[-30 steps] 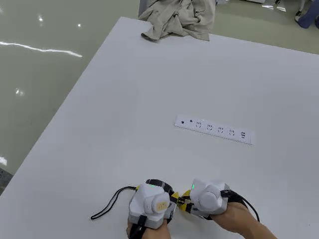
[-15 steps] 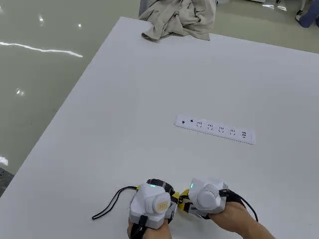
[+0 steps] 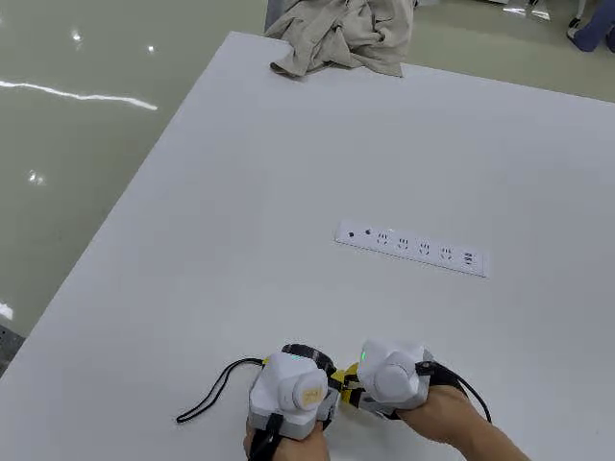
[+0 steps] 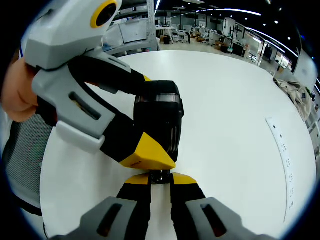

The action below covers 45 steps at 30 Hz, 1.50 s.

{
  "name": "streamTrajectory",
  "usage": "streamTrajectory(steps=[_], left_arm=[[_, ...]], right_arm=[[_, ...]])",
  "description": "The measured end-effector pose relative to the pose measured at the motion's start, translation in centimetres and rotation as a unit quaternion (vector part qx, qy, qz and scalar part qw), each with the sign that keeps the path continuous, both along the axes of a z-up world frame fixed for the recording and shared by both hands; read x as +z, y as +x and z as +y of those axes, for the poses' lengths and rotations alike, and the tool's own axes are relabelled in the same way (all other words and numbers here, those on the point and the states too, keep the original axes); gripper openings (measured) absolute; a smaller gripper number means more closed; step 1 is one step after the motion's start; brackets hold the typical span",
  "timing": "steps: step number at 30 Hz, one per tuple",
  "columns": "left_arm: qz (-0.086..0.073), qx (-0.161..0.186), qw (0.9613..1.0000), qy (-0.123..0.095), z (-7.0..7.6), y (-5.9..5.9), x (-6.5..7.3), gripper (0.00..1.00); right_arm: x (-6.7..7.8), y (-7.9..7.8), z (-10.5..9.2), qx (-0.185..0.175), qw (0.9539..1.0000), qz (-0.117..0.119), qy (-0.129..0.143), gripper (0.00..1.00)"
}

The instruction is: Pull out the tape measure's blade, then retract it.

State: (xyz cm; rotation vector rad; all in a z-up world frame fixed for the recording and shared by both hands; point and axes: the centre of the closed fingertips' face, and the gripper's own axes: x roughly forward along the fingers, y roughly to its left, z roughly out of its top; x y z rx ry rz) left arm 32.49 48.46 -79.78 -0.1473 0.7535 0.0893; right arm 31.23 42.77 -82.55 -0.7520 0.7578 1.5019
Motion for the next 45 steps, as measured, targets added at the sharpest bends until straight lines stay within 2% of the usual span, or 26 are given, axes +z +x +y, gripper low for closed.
streamTrajectory(steps=[28,45], left_arm=[[-0.003,0.009,1.0000,0.002,0.04,0.04,0.02,0.64],[-0.001,-0.002,0.9999,0.012,-0.10,-0.10,0.27,0.65]], right_arm=[[-0.01,0.00,0.00,0.012,0.9999,-0.005,-0.003,0.14],[-0.09,0.05,-0.16,0.014,0.9998,-0.016,-0.006,0.16]])
